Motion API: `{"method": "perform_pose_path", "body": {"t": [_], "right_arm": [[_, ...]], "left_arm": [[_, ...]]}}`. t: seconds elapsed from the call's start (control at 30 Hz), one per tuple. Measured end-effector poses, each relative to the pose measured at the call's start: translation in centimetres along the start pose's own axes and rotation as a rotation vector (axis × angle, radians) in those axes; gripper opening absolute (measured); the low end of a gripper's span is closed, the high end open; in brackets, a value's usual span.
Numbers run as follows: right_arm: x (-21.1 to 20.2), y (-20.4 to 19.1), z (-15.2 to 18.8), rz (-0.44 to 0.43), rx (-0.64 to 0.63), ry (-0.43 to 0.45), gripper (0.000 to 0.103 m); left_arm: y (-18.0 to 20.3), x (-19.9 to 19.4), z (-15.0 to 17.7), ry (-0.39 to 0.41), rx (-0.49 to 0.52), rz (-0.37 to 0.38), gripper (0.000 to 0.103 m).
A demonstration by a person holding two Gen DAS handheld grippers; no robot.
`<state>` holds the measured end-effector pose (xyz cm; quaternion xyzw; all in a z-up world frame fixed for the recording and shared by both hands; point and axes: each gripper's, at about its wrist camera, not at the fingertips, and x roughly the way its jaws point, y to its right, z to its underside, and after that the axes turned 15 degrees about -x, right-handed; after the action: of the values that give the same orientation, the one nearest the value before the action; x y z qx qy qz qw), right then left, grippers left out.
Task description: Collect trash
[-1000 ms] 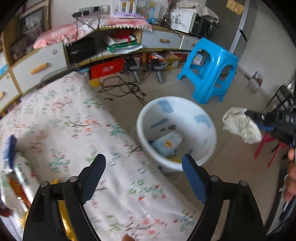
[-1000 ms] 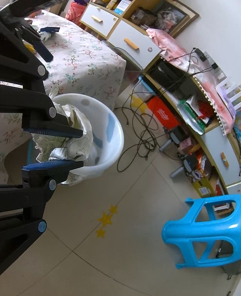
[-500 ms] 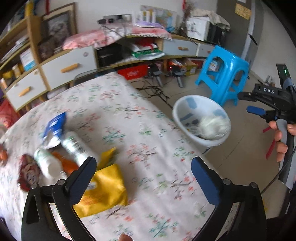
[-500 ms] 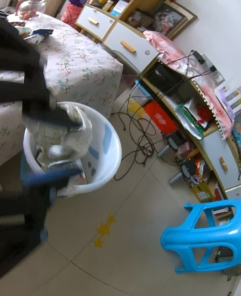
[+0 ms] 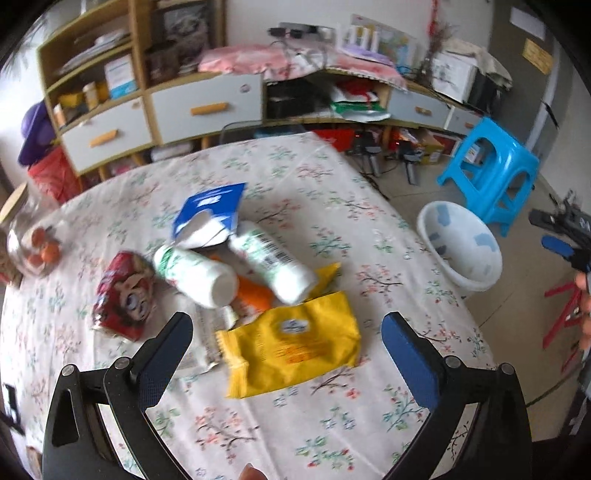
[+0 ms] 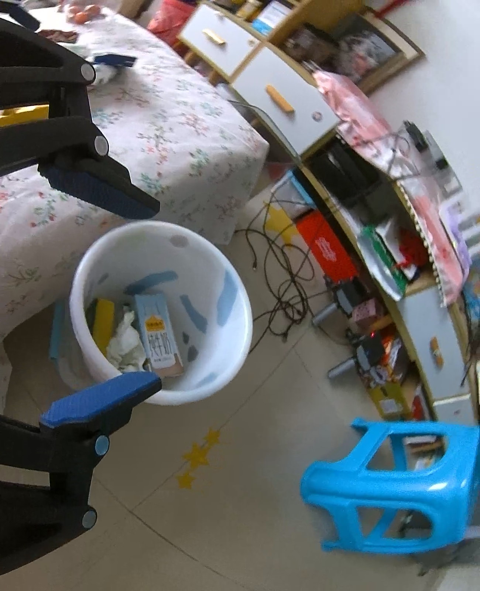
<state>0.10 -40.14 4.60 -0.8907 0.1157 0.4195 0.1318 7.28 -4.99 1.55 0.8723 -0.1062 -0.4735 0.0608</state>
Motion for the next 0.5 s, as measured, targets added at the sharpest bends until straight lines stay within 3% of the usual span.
{"method": "perform_pose_path", "body": {"t": [0.5], "right_arm": [[-0.6, -8.4, 1.2, -0.054, -0.143, -0.034, 0.082]], "left_arm": [[-9.7, -2.0, -1.6, -0.036, -0.264, -0.05, 0.103]]}}
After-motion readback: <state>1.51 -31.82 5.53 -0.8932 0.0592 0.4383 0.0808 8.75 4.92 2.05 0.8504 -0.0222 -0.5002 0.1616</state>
